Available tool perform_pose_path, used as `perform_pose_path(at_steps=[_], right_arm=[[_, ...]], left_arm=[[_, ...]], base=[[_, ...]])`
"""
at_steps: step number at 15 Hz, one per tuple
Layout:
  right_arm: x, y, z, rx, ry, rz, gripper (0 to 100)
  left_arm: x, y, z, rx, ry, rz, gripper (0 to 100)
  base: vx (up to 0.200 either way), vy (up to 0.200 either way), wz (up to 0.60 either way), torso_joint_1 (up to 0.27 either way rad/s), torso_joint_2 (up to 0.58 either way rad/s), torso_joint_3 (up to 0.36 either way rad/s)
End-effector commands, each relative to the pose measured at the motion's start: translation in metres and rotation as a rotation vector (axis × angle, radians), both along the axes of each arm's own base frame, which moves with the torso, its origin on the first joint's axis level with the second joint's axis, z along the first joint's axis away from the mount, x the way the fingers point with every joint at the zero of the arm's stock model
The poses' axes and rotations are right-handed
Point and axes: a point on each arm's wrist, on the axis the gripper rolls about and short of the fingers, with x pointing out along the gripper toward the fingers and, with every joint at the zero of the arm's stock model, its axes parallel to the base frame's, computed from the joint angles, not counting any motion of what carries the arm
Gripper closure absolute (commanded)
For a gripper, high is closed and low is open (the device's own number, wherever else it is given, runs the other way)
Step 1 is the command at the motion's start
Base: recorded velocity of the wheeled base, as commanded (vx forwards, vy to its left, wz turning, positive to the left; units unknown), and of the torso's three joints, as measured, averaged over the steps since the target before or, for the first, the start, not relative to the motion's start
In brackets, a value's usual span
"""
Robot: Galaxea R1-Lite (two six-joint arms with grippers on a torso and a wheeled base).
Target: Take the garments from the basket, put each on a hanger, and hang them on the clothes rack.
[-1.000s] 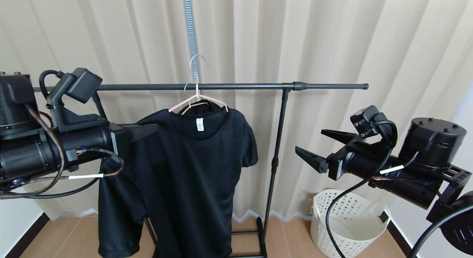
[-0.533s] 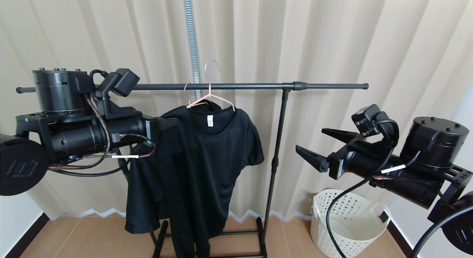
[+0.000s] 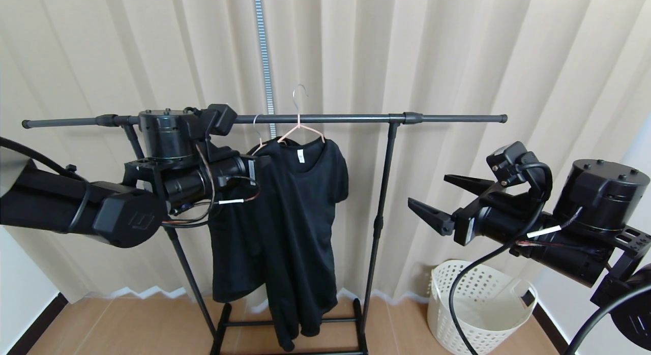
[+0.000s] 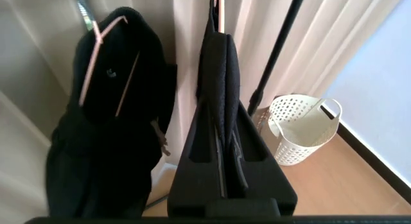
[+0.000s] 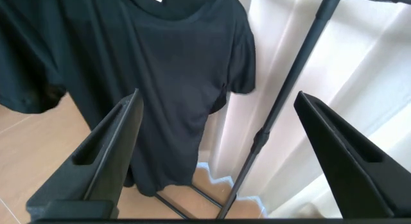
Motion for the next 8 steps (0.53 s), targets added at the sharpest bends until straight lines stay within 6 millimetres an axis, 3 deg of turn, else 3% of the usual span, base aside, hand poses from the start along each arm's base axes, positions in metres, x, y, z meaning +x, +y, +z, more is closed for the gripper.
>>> perform_pose_path(at_steps=[1, 8], right_arm=[[0.0, 0.0, 0.0, -0.001, 0.002, 0.0, 0], [0.0, 0.0, -0.001, -0.002, 0.004, 0.0, 0]], left_arm=[[0.016, -0.007, -0.015, -0.004, 0.03, 0.0, 100], [0.039, -0.017, -0.028, -0.023, 0.041, 0.036, 100]], base=[[0.0, 0.0, 0.0, 0.0, 0.0, 0.0], [0.0, 0.0, 0.0, 0.0, 0.0, 0.0]])
